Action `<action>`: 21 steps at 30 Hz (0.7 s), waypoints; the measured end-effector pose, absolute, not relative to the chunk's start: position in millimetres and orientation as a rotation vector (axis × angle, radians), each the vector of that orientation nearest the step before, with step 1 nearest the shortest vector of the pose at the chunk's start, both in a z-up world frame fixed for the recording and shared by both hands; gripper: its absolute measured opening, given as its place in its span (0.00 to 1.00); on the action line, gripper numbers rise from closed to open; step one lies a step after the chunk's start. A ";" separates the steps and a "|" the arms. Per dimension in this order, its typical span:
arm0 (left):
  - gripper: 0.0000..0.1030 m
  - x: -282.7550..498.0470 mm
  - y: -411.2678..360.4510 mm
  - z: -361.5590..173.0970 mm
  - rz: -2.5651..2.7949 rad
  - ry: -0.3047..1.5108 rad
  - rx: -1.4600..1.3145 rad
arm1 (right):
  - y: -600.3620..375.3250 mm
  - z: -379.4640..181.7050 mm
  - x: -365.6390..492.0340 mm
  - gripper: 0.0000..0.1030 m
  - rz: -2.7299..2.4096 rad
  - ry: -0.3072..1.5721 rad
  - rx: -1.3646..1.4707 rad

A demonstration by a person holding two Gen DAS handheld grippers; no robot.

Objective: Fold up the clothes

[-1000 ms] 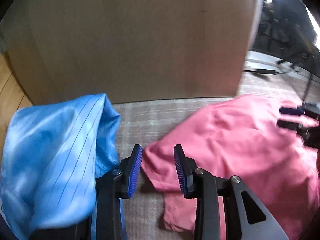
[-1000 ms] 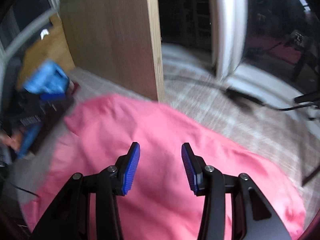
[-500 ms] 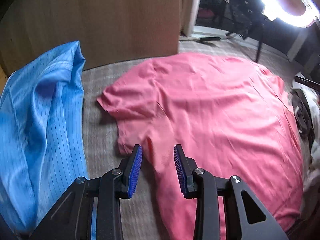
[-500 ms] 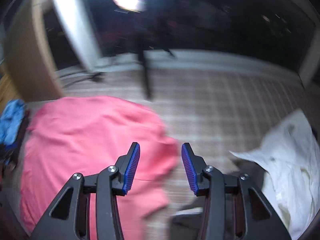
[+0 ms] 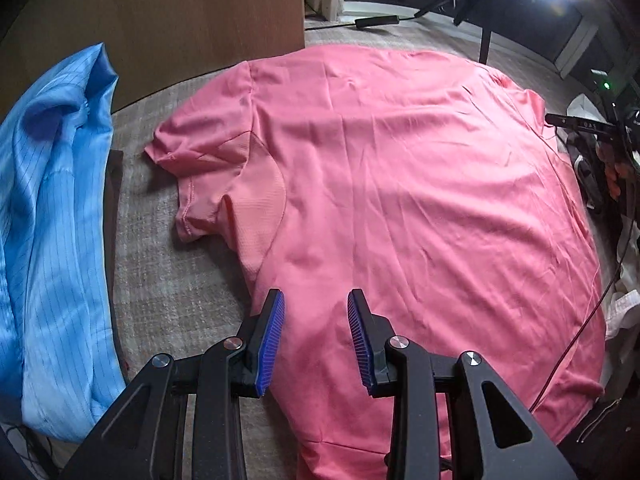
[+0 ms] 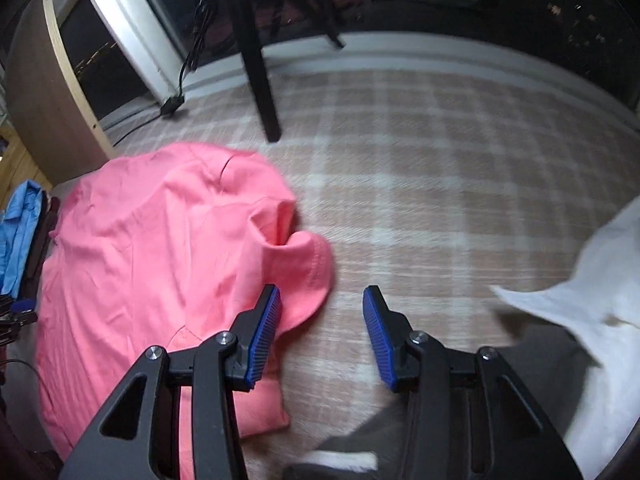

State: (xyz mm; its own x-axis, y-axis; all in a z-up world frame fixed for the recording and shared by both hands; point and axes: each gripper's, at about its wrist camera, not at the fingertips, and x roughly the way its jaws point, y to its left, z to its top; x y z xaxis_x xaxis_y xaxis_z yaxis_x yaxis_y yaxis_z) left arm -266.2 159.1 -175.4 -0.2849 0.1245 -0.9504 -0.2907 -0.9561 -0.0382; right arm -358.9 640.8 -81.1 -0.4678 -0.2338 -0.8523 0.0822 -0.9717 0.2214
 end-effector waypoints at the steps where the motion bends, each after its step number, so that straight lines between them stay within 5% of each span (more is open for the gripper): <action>1: 0.31 -267.4 161.5 -175.5 2.316 0.216 -1.696 | 639.3 -80.5 -358.3 0.08 -2.523 -0.226 1.493; 6: 0.31 -271.2 170.9 -176.2 2.298 0.251 -1.692 | 631.5 -75.5 -354.1 0.08 -2.457 -0.250 1.425; 7: 0.31 -271.7 171.8 -177.1 2.294 0.256 -1.696 | 629.9 -70.7 -350.8 0.27 -2.424 -0.257 1.407; 9: 0.31 -272.9 173.0 -179.2 2.288 0.263 -1.706 | 628.8 -61.6 -344.8 0.45 -2.389 -0.250 1.369; 21: 0.31 -279.0 177.9 -182.4 2.272 0.291 -1.734 | 650.6 -95.5 -386.6 0.40 -2.339 -0.241 1.405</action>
